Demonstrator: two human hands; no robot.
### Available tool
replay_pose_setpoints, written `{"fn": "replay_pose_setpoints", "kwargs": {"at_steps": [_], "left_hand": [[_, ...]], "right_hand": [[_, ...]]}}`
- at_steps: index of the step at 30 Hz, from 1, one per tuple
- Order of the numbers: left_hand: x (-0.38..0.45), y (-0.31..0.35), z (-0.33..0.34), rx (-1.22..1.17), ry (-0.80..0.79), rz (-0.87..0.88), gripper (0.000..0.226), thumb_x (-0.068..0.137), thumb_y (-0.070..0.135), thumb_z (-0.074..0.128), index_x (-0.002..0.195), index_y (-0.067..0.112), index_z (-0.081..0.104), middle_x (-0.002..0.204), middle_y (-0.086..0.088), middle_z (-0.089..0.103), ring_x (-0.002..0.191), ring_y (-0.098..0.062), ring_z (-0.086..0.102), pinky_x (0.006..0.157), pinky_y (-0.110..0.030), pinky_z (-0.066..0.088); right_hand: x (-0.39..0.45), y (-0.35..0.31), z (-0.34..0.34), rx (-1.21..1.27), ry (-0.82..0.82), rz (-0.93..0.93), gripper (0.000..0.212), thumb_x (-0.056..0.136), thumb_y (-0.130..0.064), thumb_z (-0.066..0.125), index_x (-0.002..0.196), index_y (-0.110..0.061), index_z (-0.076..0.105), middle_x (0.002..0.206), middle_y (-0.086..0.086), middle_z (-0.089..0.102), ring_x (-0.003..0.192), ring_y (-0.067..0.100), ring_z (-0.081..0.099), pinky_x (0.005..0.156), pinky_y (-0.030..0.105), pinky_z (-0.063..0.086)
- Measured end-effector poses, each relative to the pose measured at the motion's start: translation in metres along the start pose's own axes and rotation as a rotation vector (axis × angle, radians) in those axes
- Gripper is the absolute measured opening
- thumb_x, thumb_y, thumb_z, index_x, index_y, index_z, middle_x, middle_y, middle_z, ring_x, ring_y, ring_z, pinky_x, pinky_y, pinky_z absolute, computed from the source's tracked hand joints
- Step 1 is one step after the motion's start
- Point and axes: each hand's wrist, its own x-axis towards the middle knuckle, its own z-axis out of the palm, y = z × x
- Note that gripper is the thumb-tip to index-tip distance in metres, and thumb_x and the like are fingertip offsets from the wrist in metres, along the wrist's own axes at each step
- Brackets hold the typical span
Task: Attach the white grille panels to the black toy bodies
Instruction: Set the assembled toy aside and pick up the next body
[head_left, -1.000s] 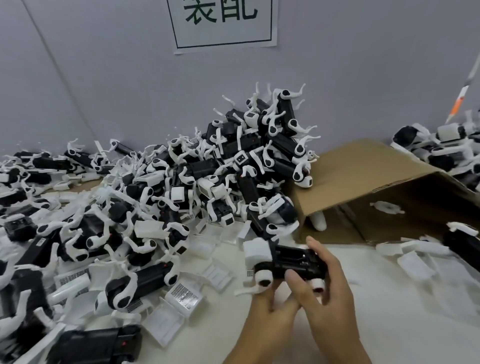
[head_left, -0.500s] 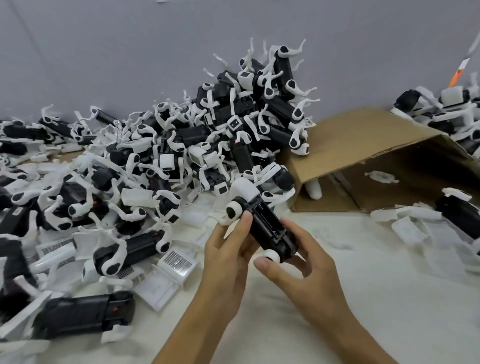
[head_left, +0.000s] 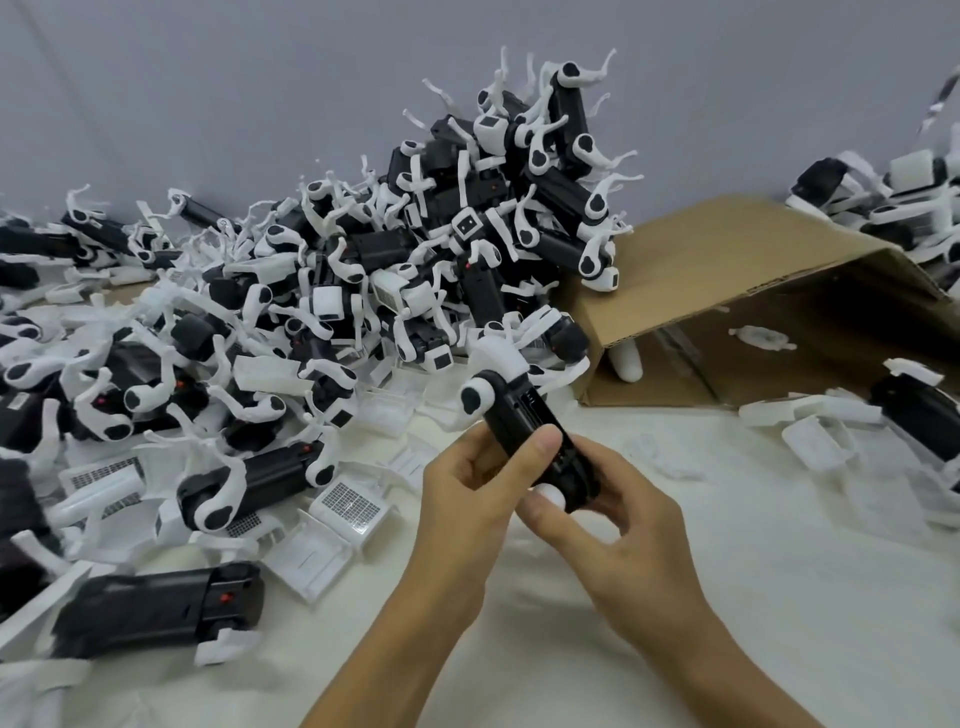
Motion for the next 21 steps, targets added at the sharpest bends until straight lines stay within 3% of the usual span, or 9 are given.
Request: {"fn": "replay_pose_setpoints", "kwargs": {"at_steps": [2, 4, 6, 8, 11, 16, 18, 21], "left_hand": [[0.001, 0.002, -0.003, 0.054, -0.003, 0.044, 0.026, 0.076, 0.039, 0.080, 0.100, 0.031, 0.078, 0.102, 0.001, 0.078, 0.100, -0.013, 0.074, 0.077, -0.016, 0.055], [0.002, 0.004, -0.006, 0.134, 0.006, 0.101, 0.021, 0.078, 0.031, 0.079, 0.099, 0.031, 0.078, 0.099, 0.004, 0.078, 0.097, -0.013, 0.074, 0.077, -0.023, 0.056], [0.003, 0.007, -0.012, 0.443, 0.089, 0.295, 0.027, 0.079, 0.019, 0.078, 0.101, 0.033, 0.075, 0.103, 0.013, 0.076, 0.099, -0.009, 0.071, 0.084, -0.030, 0.054], [0.006, 0.007, -0.020, 0.851, 0.117, 0.594, 0.056, 0.077, -0.004, 0.072, 0.123, 0.027, 0.071, 0.125, 0.013, 0.068, 0.119, -0.014, 0.063, 0.101, -0.039, 0.050], [0.011, 0.002, -0.027, 1.087, 0.056, 0.796, 0.070, 0.068, -0.019, 0.075, 0.132, 0.005, 0.063, 0.138, 0.000, 0.057, 0.134, -0.023, 0.052, 0.107, -0.053, 0.044], [0.008, -0.005, -0.022, 1.170, -0.033, 0.788, 0.083, 0.053, -0.024, 0.070, 0.132, 0.003, 0.062, 0.136, 0.001, 0.058, 0.131, -0.020, 0.049, 0.111, -0.029, 0.037], [0.008, -0.006, -0.023, 1.183, -0.056, 0.756, 0.089, 0.050, -0.027, 0.071, 0.133, 0.004, 0.062, 0.136, -0.003, 0.062, 0.131, -0.021, 0.050, 0.110, -0.030, 0.038], [0.008, -0.008, -0.023, 1.163, -0.072, 0.736, 0.085, 0.053, -0.026, 0.073, 0.132, 0.003, 0.063, 0.136, -0.003, 0.061, 0.131, -0.022, 0.053, 0.109, -0.035, 0.041]], "right_hand": [[0.002, 0.003, -0.003, -0.029, -0.030, -0.001, 0.054, 0.074, -0.051, 0.080, 0.125, -0.045, 0.063, 0.112, -0.019, 0.072, 0.108, 0.007, 0.068, 0.091, 0.023, 0.054], [0.004, 0.008, -0.007, -0.035, -0.129, 0.049, 0.077, 0.075, -0.047, 0.083, 0.141, -0.056, 0.045, 0.141, -0.028, 0.055, 0.132, -0.001, 0.051, 0.110, 0.031, 0.044], [0.003, 0.009, -0.007, -0.085, -0.228, 0.045, 0.103, 0.073, -0.044, 0.084, 0.149, -0.064, 0.018, 0.158, -0.038, 0.021, 0.146, -0.010, 0.025, 0.119, 0.032, 0.030], [0.000, 0.009, -0.004, -0.086, -0.199, -0.009, 0.112, 0.071, -0.046, 0.083, 0.154, -0.058, 0.008, 0.158, -0.039, 0.020, 0.146, -0.011, 0.022, 0.115, 0.027, 0.032], [0.000, 0.008, -0.003, -0.057, -0.050, -0.069, 0.095, 0.070, -0.052, 0.081, 0.149, -0.056, 0.028, 0.143, -0.041, 0.043, 0.137, -0.011, 0.039, 0.101, 0.010, 0.041], [-0.001, 0.006, -0.004, -0.080, 0.059, -0.062, 0.072, 0.064, -0.051, 0.085, 0.126, -0.051, 0.050, 0.122, -0.032, 0.062, 0.119, -0.002, 0.059, 0.093, 0.010, 0.046], [-0.001, 0.005, -0.004, -0.097, 0.080, -0.074, 0.067, 0.062, -0.046, 0.089, 0.119, -0.045, 0.053, 0.117, -0.028, 0.065, 0.114, 0.002, 0.063, 0.089, 0.011, 0.047], [0.000, -0.001, -0.007, -0.158, 0.130, -0.097, 0.062, 0.059, -0.055, 0.085, 0.112, -0.044, 0.055, 0.111, -0.031, 0.066, 0.107, -0.001, 0.065, 0.085, 0.006, 0.044]]}}
